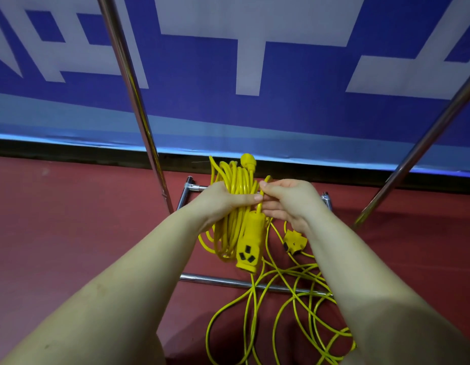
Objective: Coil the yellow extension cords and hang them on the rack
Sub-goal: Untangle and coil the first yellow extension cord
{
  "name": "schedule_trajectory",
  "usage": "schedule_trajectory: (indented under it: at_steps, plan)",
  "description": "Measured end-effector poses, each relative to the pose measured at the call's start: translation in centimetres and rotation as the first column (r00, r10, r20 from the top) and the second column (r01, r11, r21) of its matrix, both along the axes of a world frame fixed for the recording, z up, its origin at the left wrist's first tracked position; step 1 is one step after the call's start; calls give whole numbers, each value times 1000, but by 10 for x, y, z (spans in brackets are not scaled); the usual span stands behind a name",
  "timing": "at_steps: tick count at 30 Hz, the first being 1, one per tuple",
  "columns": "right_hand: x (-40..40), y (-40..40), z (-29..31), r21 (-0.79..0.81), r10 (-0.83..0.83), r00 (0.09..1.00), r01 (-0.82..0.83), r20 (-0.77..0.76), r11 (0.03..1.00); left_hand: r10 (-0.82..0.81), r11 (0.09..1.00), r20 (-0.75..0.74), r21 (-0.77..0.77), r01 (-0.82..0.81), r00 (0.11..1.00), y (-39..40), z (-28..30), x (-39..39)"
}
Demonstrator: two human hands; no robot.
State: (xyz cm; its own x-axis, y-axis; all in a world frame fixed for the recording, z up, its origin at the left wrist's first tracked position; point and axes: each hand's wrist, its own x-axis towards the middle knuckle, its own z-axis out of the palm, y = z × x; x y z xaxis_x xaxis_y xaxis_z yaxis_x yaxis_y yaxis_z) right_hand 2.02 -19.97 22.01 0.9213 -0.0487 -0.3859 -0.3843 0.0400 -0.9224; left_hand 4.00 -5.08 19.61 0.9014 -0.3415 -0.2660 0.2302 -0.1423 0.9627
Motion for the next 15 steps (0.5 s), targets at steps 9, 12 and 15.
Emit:
schedule_trajectory:
  at_steps: [9, 12, 15]
  plan:
    - [-3, 2, -3, -40, -68, 998, 67, -17, 997, -38, 998, -79, 55, 42, 996, -1, 3, -2]
    - [-6, 3, 2, -24, -12, 1000, 12, -8, 1000, 5, 996, -53, 85, -1, 999, 0, 1, 1]
    - [-8, 1, 6, -203, 99, 994, -88, 42, 975, 34, 996, -11, 87, -33, 999, -2, 2, 0]
